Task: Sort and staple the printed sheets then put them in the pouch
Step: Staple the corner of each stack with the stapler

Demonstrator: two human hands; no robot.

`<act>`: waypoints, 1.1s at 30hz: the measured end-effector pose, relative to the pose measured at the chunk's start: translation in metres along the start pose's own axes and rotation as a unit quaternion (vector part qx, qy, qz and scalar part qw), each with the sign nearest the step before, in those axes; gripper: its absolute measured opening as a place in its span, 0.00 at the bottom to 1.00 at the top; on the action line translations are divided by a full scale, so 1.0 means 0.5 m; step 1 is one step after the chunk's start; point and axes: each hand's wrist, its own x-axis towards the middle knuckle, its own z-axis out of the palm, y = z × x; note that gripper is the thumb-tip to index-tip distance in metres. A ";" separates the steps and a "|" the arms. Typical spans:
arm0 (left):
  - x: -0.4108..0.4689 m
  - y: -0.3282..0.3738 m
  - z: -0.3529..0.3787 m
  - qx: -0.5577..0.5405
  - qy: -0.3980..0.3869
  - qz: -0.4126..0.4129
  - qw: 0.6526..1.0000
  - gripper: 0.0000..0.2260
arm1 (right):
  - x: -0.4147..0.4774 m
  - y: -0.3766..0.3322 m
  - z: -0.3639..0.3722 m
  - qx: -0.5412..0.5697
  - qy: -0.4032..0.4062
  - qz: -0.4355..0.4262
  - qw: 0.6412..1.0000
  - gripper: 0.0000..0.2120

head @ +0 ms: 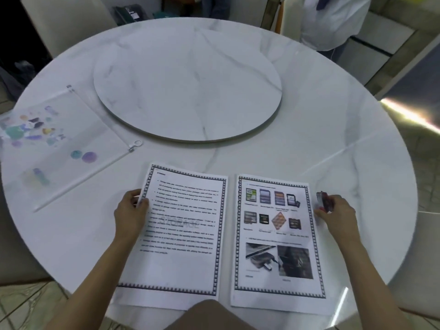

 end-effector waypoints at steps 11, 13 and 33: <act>-0.024 0.010 0.018 0.006 0.049 -0.012 0.999 0.15 | 0.024 0.056 -0.007 -0.045 -0.011 0.027 0.999 0.23; -0.026 0.009 0.019 0.016 0.050 -0.013 0.999 0.15 | 0.013 0.041 -0.006 -0.056 0.027 -0.002 0.998 0.22; -0.051 -0.022 -0.016 0.012 -0.021 -0.075 0.997 0.13 | -0.076 -0.030 0.068 0.105 -0.072 0.192 0.973 0.23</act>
